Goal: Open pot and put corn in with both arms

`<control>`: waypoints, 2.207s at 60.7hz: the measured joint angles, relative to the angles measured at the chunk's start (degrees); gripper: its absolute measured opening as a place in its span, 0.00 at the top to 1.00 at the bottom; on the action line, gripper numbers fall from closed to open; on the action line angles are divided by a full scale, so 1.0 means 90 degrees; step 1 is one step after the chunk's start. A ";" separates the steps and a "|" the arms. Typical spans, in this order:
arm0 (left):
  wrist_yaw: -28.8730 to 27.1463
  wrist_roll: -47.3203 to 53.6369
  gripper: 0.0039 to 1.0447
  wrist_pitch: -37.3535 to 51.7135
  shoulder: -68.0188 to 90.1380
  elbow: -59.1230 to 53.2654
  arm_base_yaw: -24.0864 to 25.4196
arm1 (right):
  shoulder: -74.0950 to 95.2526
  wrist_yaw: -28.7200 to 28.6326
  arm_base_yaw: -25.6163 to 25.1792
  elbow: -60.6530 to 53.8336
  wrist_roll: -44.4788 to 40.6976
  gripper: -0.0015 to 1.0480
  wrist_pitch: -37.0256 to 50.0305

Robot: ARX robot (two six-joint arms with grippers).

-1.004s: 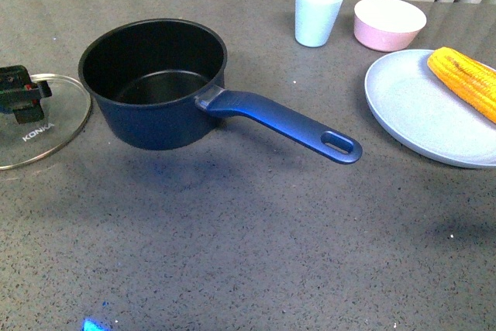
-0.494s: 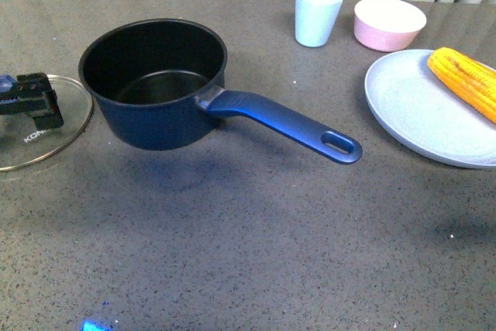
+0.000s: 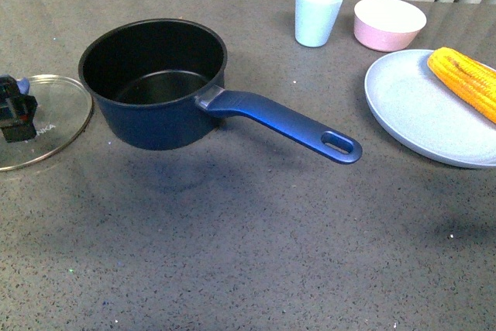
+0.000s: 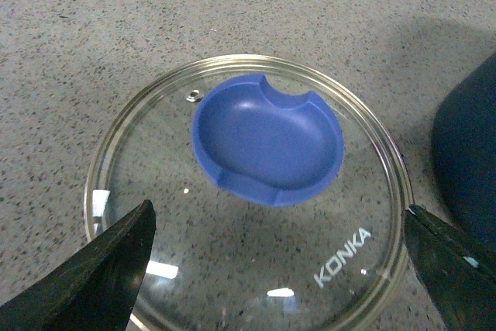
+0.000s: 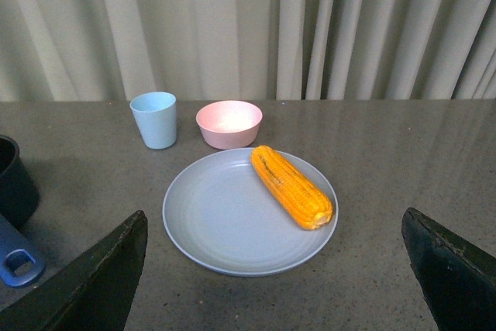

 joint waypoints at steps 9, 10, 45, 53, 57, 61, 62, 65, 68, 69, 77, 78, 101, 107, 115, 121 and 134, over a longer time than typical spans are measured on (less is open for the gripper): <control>0.0299 0.0041 0.08 -0.0376 -0.0823 -0.0423 0.0209 | 0.0000 0.0000 0.0000 0.0000 0.0000 0.09 0.0000; 0.0345 0.0039 0.08 -0.0437 -0.0962 -0.0461 0.0245 | 0.0000 0.0000 0.0000 0.0000 0.0000 0.09 0.0000; 0.0182 0.0478 0.49 0.0741 -0.4150 -0.1953 0.0151 | -0.0002 0.0000 0.0000 0.0000 0.0000 0.09 0.0000; 0.0002 0.0512 0.71 0.0398 -0.4770 -0.2276 -0.0002 | -0.0002 0.0000 0.0000 0.0000 0.0000 0.09 0.0000; -0.0039 0.0529 0.81 0.0194 -0.5076 -0.2395 -0.0075 | -0.0002 0.0000 0.0000 0.0000 0.0000 0.09 0.0000; -0.0109 0.0532 0.93 -0.0046 -0.5455 -0.2523 -0.0151 | -0.0002 0.0000 0.0000 0.0000 0.0000 0.09 0.0000; -0.0117 0.0534 0.95 -0.0083 -0.5510 -0.2538 -0.0160 | -0.0002 -0.0002 0.0000 0.0000 0.0000 0.09 0.0000; -0.0240 0.0542 0.99 -0.0274 -0.5780 -0.2618 -0.0253 | -0.0002 -0.0002 0.0000 0.0000 0.0000 0.09 0.0000; -0.0595 0.0551 0.99 -0.0486 -0.6045 -0.2684 -0.0488 | -0.0002 0.0000 0.0000 0.0000 0.0002 0.09 0.0000; -0.0634 0.0549 0.99 -0.0568 -0.6152 -0.2703 -0.0551 | -0.0002 0.0000 0.0000 0.0000 0.0000 0.09 0.0000; -0.0656 0.0554 0.99 -0.1105 -0.6836 -0.2834 -0.0707 | -0.0002 -0.0002 0.0000 0.0000 0.0002 0.09 0.0000; -0.0658 0.0554 0.99 -0.1149 -0.6887 -0.2839 -0.0707 | -0.0002 0.0000 0.0000 0.0000 0.0002 0.09 0.0000; -0.0670 0.0556 0.99 -0.2674 -0.8629 -0.2960 -0.0714 | -0.0002 0.0000 0.0000 0.0000 0.0000 0.09 0.0000; -0.0670 0.0556 0.99 -0.3038 -0.9027 -0.2963 -0.0714 | -0.0002 -0.0002 0.0000 0.0000 0.0000 0.09 0.0000; -0.0673 0.0556 0.99 -0.3517 -0.9534 -0.2963 -0.0714 | -0.0002 -0.0002 0.0000 0.0000 0.0000 0.09 0.0000; -0.0670 0.0556 0.99 -0.3895 -0.9925 -0.2963 -0.0714 | -0.0002 0.0000 0.0000 0.0000 0.0000 0.09 0.0000; -0.0670 0.0556 0.99 -0.4418 -1.0457 -0.2963 -0.0714 | -0.0002 -0.0002 0.0000 0.0000 0.0000 0.09 0.0000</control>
